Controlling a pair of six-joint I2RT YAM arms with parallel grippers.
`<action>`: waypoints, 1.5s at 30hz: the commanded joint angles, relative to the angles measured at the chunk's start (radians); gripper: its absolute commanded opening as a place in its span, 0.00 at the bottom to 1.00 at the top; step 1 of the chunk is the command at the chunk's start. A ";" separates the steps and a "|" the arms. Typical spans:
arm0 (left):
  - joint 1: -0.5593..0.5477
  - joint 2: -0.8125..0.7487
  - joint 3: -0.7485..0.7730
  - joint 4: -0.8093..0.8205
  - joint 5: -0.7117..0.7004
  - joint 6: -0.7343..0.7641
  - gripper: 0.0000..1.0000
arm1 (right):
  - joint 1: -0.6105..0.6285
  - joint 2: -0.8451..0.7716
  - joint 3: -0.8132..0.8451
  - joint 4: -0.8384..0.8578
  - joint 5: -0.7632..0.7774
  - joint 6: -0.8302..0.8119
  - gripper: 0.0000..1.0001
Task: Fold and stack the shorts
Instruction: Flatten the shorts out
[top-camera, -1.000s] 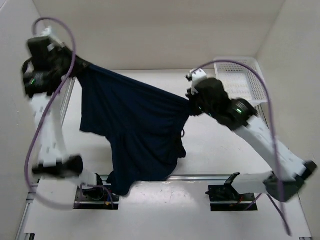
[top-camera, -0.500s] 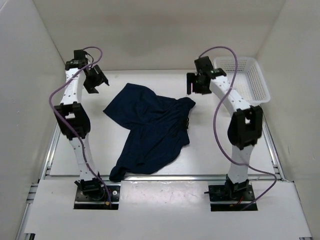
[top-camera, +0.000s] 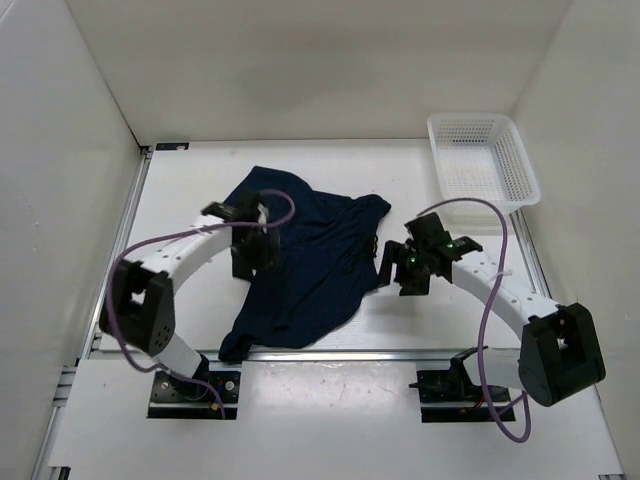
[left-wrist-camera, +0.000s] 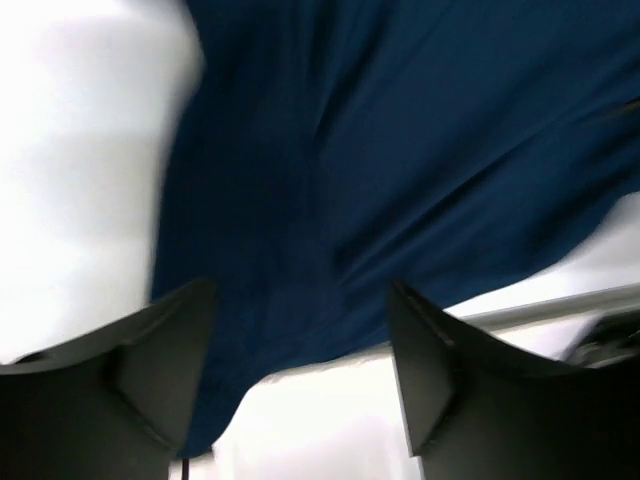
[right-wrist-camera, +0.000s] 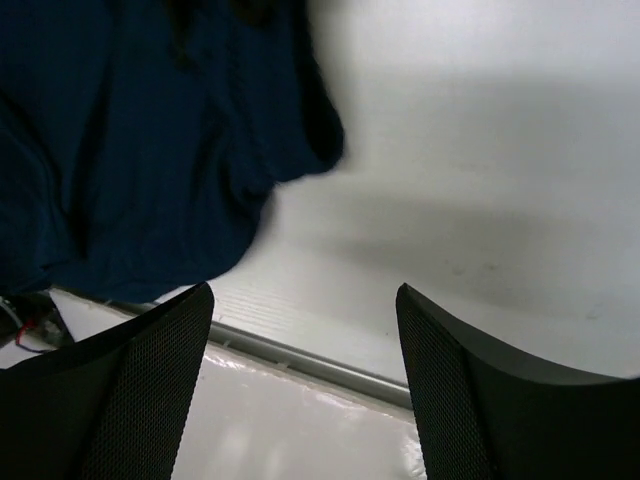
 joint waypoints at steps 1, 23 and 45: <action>-0.084 0.007 -0.131 0.045 0.054 -0.078 0.83 | -0.030 -0.033 -0.099 0.146 -0.121 0.175 0.78; -0.122 0.098 -0.210 0.086 -0.014 -0.134 0.10 | -0.059 0.307 -0.050 0.389 -0.193 0.274 0.19; -0.308 0.200 -0.049 -0.055 -0.135 -0.103 0.64 | -0.031 0.289 -0.039 0.318 -0.102 0.255 0.08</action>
